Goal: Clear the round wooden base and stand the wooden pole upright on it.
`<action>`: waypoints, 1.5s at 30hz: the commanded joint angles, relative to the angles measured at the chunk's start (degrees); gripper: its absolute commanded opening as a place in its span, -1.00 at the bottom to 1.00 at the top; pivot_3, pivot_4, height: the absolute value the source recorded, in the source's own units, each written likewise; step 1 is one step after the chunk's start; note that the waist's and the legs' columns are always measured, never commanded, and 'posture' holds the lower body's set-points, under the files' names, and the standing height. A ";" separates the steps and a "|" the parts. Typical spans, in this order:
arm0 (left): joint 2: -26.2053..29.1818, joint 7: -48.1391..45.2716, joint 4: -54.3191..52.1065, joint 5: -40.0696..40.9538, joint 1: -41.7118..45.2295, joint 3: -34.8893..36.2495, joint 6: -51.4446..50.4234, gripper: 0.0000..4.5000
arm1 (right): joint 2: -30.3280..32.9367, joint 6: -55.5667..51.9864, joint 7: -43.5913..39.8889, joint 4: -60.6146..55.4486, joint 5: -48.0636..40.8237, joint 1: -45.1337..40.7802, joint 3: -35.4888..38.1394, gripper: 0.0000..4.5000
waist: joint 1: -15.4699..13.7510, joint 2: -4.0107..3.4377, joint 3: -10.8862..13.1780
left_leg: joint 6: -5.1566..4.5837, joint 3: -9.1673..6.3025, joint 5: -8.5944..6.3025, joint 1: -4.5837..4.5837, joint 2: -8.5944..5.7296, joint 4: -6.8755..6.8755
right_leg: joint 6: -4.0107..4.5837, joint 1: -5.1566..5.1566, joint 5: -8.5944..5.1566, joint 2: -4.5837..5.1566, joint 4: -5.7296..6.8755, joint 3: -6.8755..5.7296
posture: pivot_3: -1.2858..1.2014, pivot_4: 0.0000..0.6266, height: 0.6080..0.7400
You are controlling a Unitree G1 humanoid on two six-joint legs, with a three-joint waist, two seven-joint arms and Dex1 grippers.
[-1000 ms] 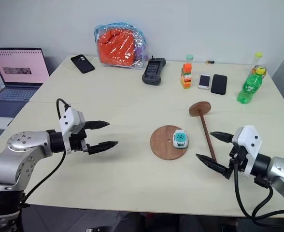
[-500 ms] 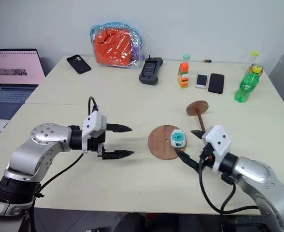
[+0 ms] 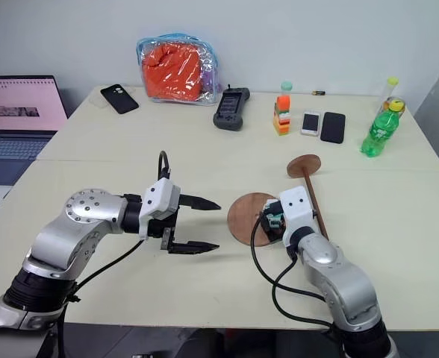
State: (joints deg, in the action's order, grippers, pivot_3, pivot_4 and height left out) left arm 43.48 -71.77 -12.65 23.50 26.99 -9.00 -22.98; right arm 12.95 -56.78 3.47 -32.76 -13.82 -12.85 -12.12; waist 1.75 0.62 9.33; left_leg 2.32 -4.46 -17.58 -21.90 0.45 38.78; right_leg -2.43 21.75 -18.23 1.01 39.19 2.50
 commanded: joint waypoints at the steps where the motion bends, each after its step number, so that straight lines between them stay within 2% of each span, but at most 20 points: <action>1: -0.52 -0.46 0.18 -0.81 1.00 -0.47 1.76 0.99 | -1.70 -0.41 0.60 -0.22 1.52 -0.62 0.96 1.00 | 0.07 0.00 0.00 | 0.00 0.00 0.00 0.00 0.00 0.00 | 0.00 0.00 0.00 0.00 0.00 0.00 | 0.03 -0.52 1.00; 5: -0.99 -0.57 0.90 -1.48 1.02 -0.58 2.68 0.99 | -6.29 -0.88 -0.46 1.27 -0.76 -0.18 2.93 1.00 | 0.07 0.00 0.00 | 0.00 0.00 0.00 0.00 0.00 0.00 | 0.00 0.01 0.00 0.00 0.01 0.00 | 0.03 -0.52 1.00; 8: -1.24 -0.76 1.65 -1.98 0.96 -0.61 3.49 0.99 | -7.27 -0.75 -1.48 2.19 -0.47 -0.51 2.85 1.00 | 0.12 -0.01 0.01 | -0.01 0.00 0.00 0.00 0.01 -0.01 | 0.00 0.03 0.00 -0.02 0.05 0.00 | 0.03 -0.52 1.00; 11: -1.56 -0.54 1.80 -2.37 0.69 -0.76 3.92 1.00 | -7.14 -0.58 -2.15 3.12 0.05 -0.71 2.85 0.83 | 0.09 -0.01 0.01 | -0.01 0.01 0.00 0.00 0.00 -0.01 | 0.00 0.04 0.00 -0.02 0.05 0.01 | 0.03 -0.52 1.00; 16: -1.94 -0.02 1.16 -2.57 -0.22 -0.85 4.18 1.00 | -5.91 -0.12 -3.23 3.84 1.04 -0.74 2.14 0.31 | 0.11 -0.02 0.01 | -0.01 0.01 0.00 0.00 0.00 -0.01 | 0.00 0.04 0.00 -0.01 0.07 0.00 | 0.03 -0.52 1.00; 20: -2.33 0.31 1.22 -2.60 -0.32 -0.50 4.19 1.00 | -4.68 0.67 -4.39 2.84 2.02 -1.05 1.54 0.27 | 0.09 -0.02 0.01 | -0.01 0.00 0.00 0.00 0.00 -0.01 | 0.00 0.05 0.00 -0.01 0.08 0.01 | 0.03 -0.52 1.00; 23: -3.52 1.48 1.02 -1.81 0.39 0.03 3.43 1.00 | -1.45 1.56 -7.69 -2.27 1.04 -1.68 2.99 0.27 | 0.09 -0.02 0.01 | -0.01 0.01 0.00 0.00 -0.01 0.00 | 0.00 0.04 0.00 -0.01 0.08 0.01 | 0.03 -0.52 1.00; 30: -8.64 5.91 0.20 0.76 3.11 0.60 -0.45 1.00 | 5.91 2.03 -11.81 -11.68 -0.81 0.12 14.12 0.26 | -0.02 -0.10 0.06 | -0.02 -0.05 0.00 -0.07 -0.04 0.04 | -0.01 0.01 0.00 0.02 0.05 -0.04 | 0.03 -0.52 1.00; 33: -14.87 11.40 0.53 0.64 6.33 -1.07 -2.66 1.00 | 10.70 3.69 -11.90 -11.34 1.16 4.37 27.43 0.26 | -0.40 -0.11 0.07 | -0.02 -0.04 0.00 -0.07 -0.04 0.03 | 0.00 0.02 0.00 0.02 0.06 -0.02 | 0.03 -0.52 1.00; 34: -16.81 12.04 0.44 -0.43 7.39 -3.23 -2.90 1.00 | 10.96 3.83 -11.49 -8.82 0.78 6.07 33.80 0.26 | -0.75 -0.10 0.07 | -0.02 -0.11 0.00 -0.13 -0.08 0.05 | -0.01 -0.01 0.00 0.04 0.02 -0.10 | 0.03 -0.52 1.00; 36: -19.12 12.52 1.00 -2.29 9.01 -6.14 -2.79 1.00 | 11.98 5.14 -10.43 -3.60 2.02 8.83 38.66 0.26 | -1.40 -0.08 0.05 | -0.03 -0.13 0.00 -0.18 -0.23 0.12 | -0.02 -0.08 0.00 0.13 -0.06 -0.11 | 0.03 -0.52 1.00; 40: -23.41 14.82 4.19 -5.80 13.00 -9.88 -2.30 1.00 | 10.26 8.95 -8.69 6.10 1.93 8.10 43.10 0.26 | -0.76 -0.10 0.04 | -0.05 -0.01 0.02 -0.04 -0.67 0.09 | -0.02 -0.10 0.01 0.20 -0.01 0.06 | 0.03 -0.52 1.00; 45: -30.55 18.04 8.40 -8.33 18.51 -12.92 -2.47 1.00 | 11.25 14.02 -9.12 17.88 1.70 5.73 44.43 0.26 | 0.20 -0.22 0.01 | -0.09 0.03 0.03 0.04 -0.67 0.04 | -0.03 -0.01 -0.01 0.14 0.23 0.20 | 0.03 -0.52 1.00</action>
State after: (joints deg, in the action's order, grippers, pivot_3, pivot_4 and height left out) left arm 14.55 -55.09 -4.10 16.00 43.65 -21.04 -25.93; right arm 23.71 -45.66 -5.69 -16.17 -11.44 -5.33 30.62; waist 1.95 0.41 9.33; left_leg 2.23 -4.42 -17.55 -21.86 -0.22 38.83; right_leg -2.46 21.74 -18.24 1.16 39.42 2.71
